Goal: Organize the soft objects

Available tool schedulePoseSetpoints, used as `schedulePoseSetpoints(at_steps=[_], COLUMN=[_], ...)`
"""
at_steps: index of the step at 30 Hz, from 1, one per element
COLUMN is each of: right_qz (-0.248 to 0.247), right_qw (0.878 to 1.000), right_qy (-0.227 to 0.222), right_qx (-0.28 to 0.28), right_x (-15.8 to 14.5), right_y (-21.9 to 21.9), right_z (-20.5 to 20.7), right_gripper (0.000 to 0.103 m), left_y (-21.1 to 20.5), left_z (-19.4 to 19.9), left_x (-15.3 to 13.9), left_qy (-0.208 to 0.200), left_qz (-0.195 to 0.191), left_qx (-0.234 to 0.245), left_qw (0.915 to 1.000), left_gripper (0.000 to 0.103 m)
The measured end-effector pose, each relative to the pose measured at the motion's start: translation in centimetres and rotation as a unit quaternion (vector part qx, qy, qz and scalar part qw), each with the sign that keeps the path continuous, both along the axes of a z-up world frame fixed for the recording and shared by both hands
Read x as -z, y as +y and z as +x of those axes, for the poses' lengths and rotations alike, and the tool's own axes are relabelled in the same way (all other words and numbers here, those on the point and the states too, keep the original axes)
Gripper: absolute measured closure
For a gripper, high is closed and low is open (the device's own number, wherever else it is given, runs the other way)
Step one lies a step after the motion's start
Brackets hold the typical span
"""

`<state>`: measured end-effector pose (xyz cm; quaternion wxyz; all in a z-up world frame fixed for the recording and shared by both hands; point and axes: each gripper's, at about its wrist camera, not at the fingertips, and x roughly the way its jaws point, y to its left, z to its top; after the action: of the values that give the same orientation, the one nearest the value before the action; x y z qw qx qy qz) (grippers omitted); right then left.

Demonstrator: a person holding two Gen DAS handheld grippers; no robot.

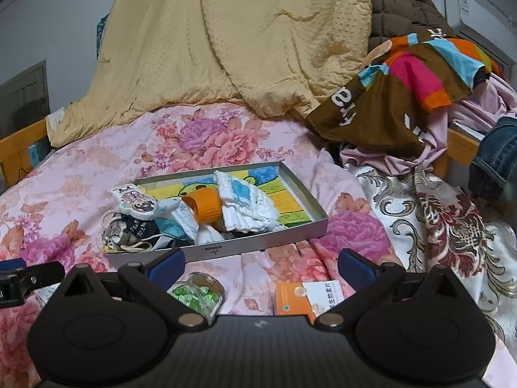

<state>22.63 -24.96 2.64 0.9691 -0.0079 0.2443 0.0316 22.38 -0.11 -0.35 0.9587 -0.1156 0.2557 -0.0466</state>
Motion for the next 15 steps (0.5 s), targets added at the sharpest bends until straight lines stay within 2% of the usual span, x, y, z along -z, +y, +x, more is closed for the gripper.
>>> schedulePoseSetpoints(at_steps=[11,15], right_qz=[0.030,0.033], right_qw=[0.999,0.999], right_qy=[-0.011,-0.009], right_qx=[0.016,0.022], right_x=[-0.8,-0.8], right_y=[-1.2,-1.3], right_z=[-3.4,-4.5], right_gripper=[0.000,0.000], left_y=[0.1,0.3], left_z=[-3.3,-4.6], left_x=[-0.5,-0.8], left_qy=[0.010,0.011], left_qz=[0.014,0.003], left_qx=[-0.016,-0.010], left_qw=[0.9997,0.9999], left_gripper=[0.001,0.001])
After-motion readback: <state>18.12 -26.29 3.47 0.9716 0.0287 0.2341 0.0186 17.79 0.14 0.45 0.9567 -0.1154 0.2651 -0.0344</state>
